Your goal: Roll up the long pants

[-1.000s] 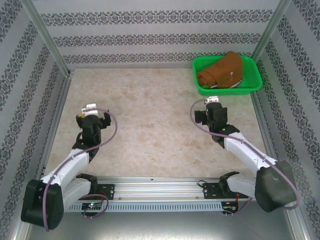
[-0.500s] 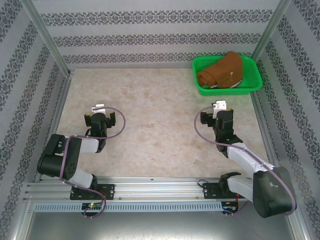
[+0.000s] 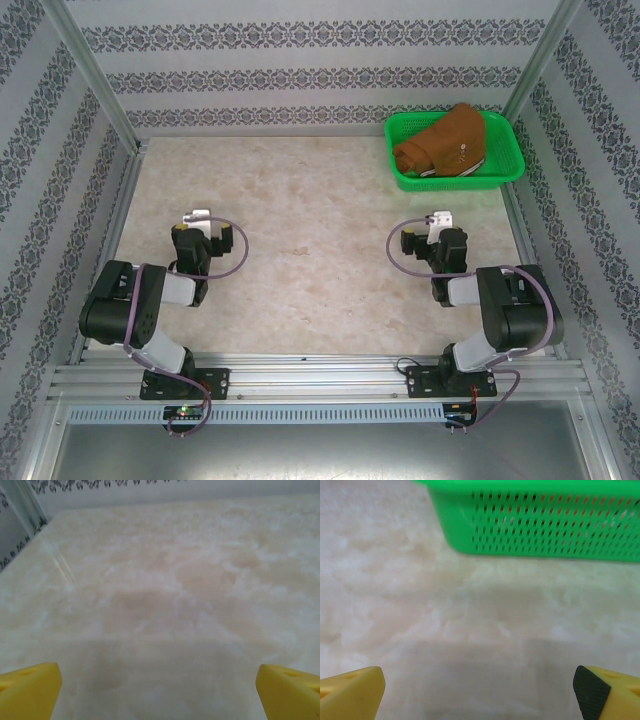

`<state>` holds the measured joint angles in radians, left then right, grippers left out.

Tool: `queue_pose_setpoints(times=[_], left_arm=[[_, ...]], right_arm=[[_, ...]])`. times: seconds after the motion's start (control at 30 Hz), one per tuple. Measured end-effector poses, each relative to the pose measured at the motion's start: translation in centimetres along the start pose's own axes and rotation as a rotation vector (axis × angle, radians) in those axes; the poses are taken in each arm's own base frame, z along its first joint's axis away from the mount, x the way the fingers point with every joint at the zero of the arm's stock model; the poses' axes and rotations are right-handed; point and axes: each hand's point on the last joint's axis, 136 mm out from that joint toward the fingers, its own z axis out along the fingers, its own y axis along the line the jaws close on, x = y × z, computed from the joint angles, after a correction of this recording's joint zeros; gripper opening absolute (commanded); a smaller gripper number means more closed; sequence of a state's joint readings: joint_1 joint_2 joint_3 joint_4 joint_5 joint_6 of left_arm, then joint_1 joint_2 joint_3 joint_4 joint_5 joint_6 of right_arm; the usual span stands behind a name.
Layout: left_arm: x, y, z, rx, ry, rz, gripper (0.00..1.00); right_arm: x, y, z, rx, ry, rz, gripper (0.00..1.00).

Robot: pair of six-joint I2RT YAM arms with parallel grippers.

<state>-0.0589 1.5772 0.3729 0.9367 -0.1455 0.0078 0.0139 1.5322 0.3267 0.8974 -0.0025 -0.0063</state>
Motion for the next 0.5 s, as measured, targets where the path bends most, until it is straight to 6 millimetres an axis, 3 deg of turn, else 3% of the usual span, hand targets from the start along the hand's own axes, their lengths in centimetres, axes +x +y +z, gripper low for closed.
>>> queue_pose_setpoints(times=[0.2,0.5], left_arm=[[0.3,0.3,0.2,0.001,0.024,-0.009,1.0],[0.8,0.2,0.2,0.005,0.046,-0.008,1.0]], right_arm=[[-2.2,-0.4,0.5,0.014,-0.048,0.021,0.98],[-2.0,-0.4,0.5,0.013,-0.036,0.021,0.98]])
